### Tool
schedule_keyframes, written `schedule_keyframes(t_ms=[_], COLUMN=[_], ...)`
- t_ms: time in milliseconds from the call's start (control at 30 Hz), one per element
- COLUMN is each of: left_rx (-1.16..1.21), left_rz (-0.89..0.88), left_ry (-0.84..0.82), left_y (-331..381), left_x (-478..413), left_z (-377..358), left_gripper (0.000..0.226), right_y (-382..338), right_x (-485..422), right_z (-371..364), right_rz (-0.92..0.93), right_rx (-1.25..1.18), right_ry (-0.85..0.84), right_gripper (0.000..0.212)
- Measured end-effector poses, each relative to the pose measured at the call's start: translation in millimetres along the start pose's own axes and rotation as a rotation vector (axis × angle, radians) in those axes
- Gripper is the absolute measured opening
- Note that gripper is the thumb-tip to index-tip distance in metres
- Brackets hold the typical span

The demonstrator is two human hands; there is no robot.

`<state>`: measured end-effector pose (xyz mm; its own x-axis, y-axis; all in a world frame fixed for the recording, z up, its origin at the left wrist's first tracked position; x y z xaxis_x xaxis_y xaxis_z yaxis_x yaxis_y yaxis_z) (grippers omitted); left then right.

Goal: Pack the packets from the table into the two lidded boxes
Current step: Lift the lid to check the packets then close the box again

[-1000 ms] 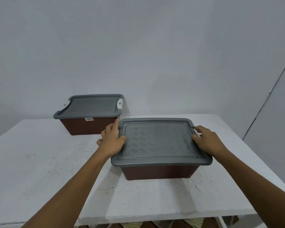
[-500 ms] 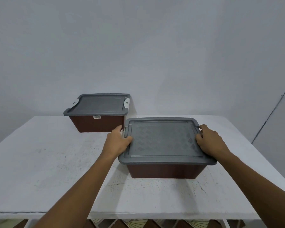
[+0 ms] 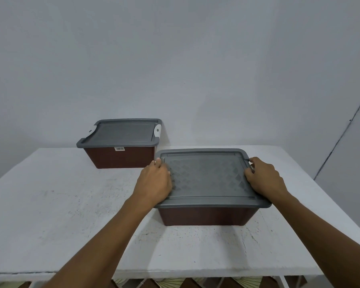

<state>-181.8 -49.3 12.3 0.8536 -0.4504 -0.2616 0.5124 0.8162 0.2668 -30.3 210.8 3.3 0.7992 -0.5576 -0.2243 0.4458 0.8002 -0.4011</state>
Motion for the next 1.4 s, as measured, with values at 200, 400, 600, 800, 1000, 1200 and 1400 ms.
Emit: schedule_keyframes(t_ms=[200, 400, 600, 800, 1000, 1200, 1400], left_rx=[0.639, 0.843, 0.763, 0.731, 0.783, 0.984, 1.073], left_rz=[0.362, 0.555, 0.505, 0.447, 0.492, 0.58, 0.641], left_ry=[-0.063, -0.282, -0.204, -0.166, -0.278, -0.347, -0.435], left_y=[-32, -39, -38, -37, -36, -46, -46], left_x=[8, 10, 8, 7, 3, -24, -50], left_z=[-8, -24, -20, -19, -25, -23, -29], left_gripper=[0.038, 0.033, 0.029, 0.033, 0.031, 0.034, 0.028], right_y=[14, 12, 4, 3, 9, 26, 24], right_x=[13, 9, 16, 20, 5, -5, -11], right_z=[2, 3, 5, 6, 18, 9, 1], right_rz=[-0.222, -0.155, -0.055, -0.039, -0.011, -0.276, -0.375], right_rx=[-0.364, -0.167, -0.094, -0.305, -0.342, -0.764, -0.923], right_ry=[0.09, 0.037, 0.039, 0.075, -0.039, -0.08, -0.162], right_gripper=[0.048, 0.039, 0.041, 0.035, 0.022, 0.024, 0.012])
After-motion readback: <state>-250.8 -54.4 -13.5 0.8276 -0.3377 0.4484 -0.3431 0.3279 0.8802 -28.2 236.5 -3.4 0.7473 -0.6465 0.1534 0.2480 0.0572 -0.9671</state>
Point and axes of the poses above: each hand's wrist, its own x-axis away from the middle knuckle, its own z-axis out of the back of the hand, y = z × x, the point moved 6 cm from there along -x, towards the middle knuckle, and after that the axes turned 13 degrees about z, right-handed, at the moved point
